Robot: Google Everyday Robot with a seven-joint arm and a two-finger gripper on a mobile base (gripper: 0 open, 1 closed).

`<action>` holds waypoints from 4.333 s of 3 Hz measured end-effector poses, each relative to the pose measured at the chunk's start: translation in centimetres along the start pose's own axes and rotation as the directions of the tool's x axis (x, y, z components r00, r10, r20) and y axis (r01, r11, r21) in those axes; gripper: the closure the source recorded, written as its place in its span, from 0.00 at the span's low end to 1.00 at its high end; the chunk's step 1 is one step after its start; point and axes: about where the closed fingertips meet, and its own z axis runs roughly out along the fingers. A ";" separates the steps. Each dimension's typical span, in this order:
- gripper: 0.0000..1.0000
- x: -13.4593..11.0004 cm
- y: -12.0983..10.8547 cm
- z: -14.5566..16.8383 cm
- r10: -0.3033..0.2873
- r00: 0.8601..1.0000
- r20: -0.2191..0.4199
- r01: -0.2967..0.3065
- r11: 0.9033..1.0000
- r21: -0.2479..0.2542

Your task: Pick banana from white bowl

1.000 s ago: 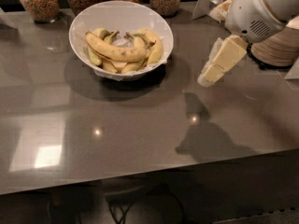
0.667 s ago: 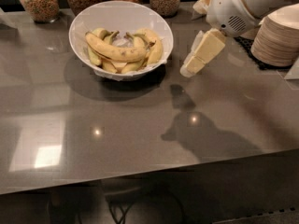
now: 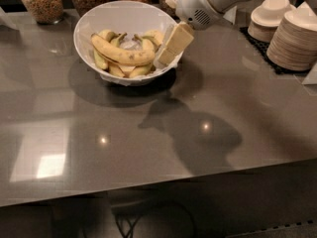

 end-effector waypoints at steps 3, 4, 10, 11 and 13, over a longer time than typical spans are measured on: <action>0.00 -0.5 -0.5 2.2 -0.047 0.999 0.025 0.047 0.999 -0.007; 0.19 -1.1 -0.9 4.1 -0.070 0.997 0.043 0.071 0.997 -0.026; 0.40 -2.5 1.8 10.3 -0.065 0.996 0.059 0.073 0.984 -0.160; 0.42 -1.6 1.5 11.4 -0.072 0.997 0.033 0.076 0.984 -0.159; 0.72 -0.8 1.0 12.7 -0.083 0.997 0.006 0.083 0.984 -0.157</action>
Offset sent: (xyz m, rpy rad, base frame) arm 0.0039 0.0075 -0.0103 -0.0064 -0.0181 0.0329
